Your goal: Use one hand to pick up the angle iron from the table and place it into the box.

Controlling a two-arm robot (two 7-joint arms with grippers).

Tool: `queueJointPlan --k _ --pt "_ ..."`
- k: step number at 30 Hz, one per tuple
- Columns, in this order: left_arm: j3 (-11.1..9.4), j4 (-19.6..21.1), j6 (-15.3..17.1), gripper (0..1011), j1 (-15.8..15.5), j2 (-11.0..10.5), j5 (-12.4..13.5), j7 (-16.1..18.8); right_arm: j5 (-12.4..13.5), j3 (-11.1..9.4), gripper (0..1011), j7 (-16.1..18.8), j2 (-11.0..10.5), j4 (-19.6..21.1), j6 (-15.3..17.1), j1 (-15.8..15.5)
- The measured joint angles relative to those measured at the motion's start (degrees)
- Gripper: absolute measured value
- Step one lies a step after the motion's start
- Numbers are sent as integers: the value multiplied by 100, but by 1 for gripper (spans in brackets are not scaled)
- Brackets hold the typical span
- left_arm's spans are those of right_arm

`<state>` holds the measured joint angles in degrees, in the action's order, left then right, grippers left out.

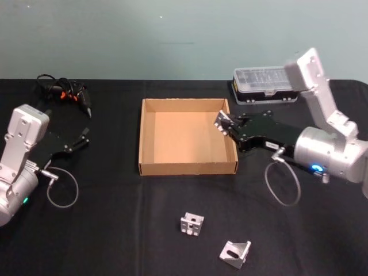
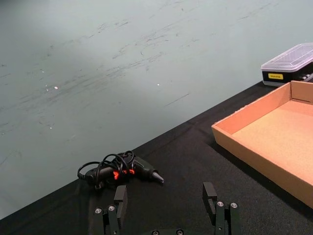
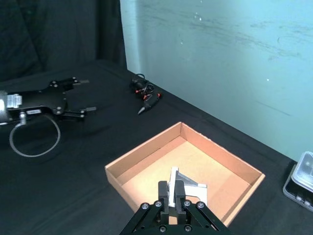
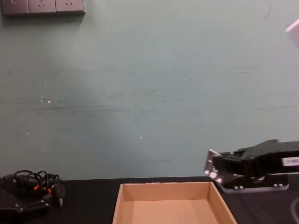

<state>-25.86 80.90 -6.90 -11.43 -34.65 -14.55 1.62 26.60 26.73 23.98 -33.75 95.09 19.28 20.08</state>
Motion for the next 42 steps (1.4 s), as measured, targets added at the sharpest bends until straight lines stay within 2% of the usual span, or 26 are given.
queueJointPlan --k 3,10,17,23,31,42 --pt "0 0 0 1011 0 0 0 0 -84 101 82 42 159 -290 -36 179" --pt "0 0 0 1011 0 0 0 0 -370 387 83 127 739 -1348 -155 696" --pt "0 0 0 1011 0 0 0 0 -585 554 83 225 1055 -1965 -154 974" --pt "0 0 0 1011 0 0 0 0 -764 640 83 284 1196 -2272 -101 1084" --pt "0 0 0 1011 0 0 0 0 -946 654 82 314 1291 -2523 -40 1100" --pt "0 0 0 1011 0 0 0 0 -1081 560 98 318 1330 -2530 65 1029"
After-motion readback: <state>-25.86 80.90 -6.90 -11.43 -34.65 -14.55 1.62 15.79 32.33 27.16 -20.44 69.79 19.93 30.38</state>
